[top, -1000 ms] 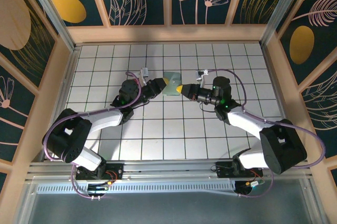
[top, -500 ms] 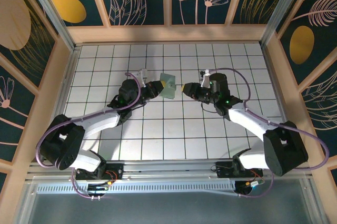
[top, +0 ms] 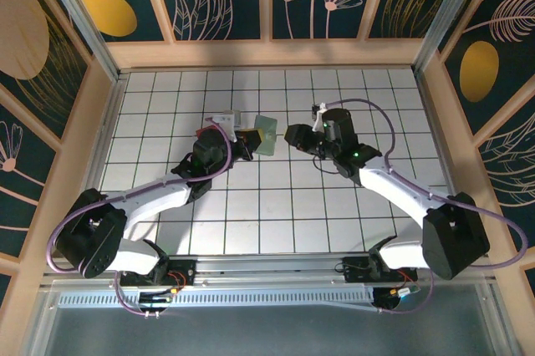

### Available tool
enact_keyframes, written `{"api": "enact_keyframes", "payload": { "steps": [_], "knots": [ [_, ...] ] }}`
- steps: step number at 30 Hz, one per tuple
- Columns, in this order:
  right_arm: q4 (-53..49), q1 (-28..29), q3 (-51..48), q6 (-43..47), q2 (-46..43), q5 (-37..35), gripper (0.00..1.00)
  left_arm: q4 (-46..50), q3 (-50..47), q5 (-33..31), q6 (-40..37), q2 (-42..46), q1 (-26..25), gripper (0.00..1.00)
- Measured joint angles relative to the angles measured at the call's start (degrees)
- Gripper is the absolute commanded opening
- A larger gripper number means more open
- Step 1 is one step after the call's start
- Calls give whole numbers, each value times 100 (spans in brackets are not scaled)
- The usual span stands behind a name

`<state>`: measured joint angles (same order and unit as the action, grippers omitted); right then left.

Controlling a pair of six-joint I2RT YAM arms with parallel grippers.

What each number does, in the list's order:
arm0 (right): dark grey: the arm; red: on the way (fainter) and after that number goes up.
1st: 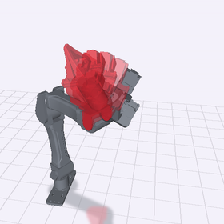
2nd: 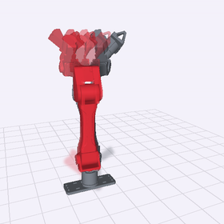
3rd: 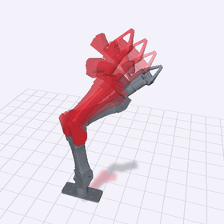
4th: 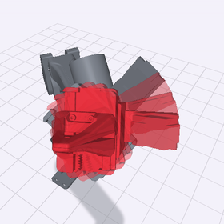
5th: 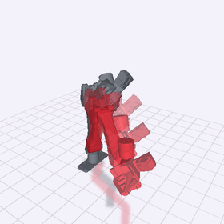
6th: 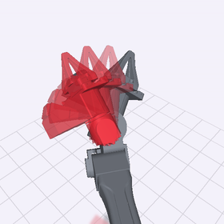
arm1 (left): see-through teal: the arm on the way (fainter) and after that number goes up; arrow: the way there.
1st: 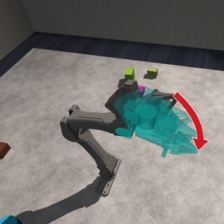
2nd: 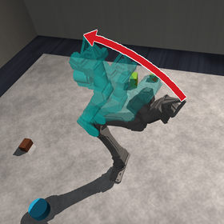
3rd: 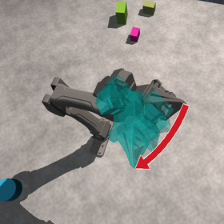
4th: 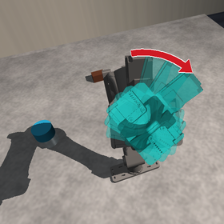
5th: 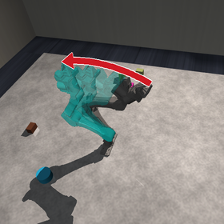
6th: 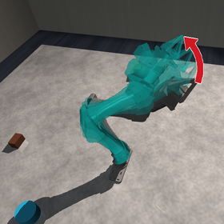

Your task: Take the credit cards out of the card holder

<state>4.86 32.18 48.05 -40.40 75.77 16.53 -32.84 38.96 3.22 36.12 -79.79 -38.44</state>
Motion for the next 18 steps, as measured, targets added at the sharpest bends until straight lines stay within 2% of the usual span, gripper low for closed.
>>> {"api": "enact_keyframes", "payload": {
  "steps": [18],
  "knots": [
    [275,243,251,-98,557,299,35,-133,28,-72,-52,-289,-17,0]
  ]
}}
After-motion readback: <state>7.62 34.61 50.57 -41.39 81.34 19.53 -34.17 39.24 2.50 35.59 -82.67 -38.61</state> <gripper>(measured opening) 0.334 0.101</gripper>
